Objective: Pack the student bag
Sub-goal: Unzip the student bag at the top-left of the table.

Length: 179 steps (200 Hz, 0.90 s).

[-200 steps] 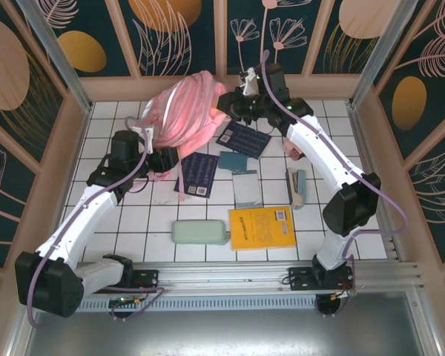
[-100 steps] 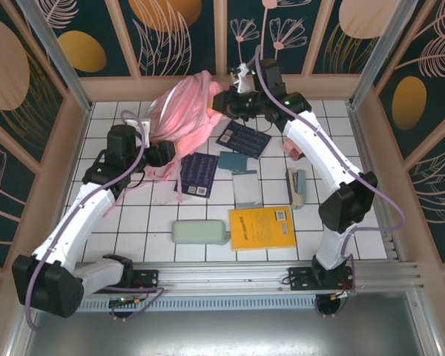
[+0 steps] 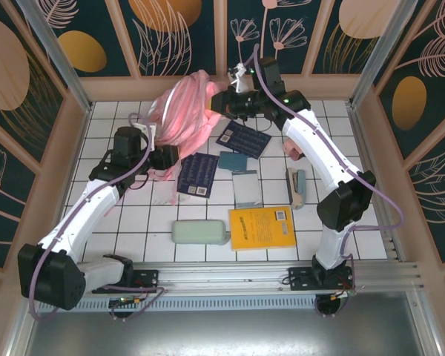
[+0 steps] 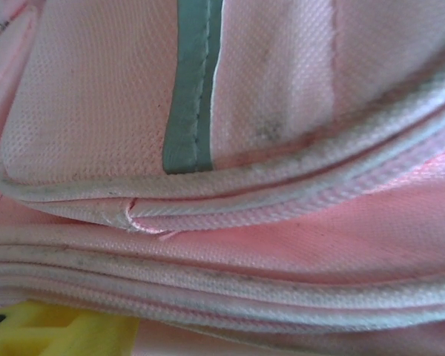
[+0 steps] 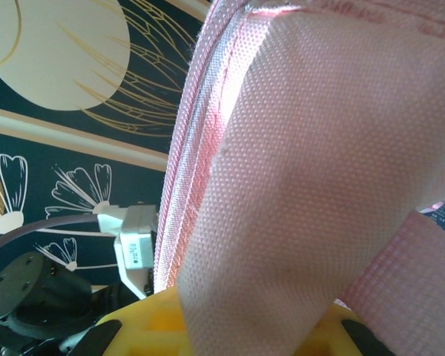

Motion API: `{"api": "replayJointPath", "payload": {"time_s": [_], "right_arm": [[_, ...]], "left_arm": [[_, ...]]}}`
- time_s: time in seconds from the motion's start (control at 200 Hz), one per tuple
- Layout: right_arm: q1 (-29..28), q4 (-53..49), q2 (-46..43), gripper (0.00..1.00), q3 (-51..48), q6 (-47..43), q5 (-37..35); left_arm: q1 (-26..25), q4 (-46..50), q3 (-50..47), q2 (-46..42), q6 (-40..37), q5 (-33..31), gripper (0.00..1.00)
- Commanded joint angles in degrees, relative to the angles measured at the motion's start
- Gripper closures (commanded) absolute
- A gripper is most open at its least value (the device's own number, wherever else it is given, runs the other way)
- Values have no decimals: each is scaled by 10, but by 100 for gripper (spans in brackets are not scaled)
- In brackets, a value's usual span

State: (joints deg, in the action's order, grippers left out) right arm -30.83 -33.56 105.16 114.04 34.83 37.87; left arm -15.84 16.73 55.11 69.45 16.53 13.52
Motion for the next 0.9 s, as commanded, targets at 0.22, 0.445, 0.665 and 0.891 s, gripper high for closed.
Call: {"api": "replayJointPath", "payload": {"time_s": [0.22, 0.445, 0.665, 0.891], "right_arm": [[20, 38, -20, 100, 46, 14, 137], [31, 49, -23, 100, 40, 19, 150], [45, 60, -24, 100, 12, 27, 148], [55, 71, -21, 100, 10, 34, 150]], "left_arm": [[1, 27, -18, 29, 4, -9, 47], [1, 27, -25, 39, 15, -1, 68], [1, -19, -18, -1, 70, 118, 76], [2, 24, 31, -24, 56, 87, 47]]}}
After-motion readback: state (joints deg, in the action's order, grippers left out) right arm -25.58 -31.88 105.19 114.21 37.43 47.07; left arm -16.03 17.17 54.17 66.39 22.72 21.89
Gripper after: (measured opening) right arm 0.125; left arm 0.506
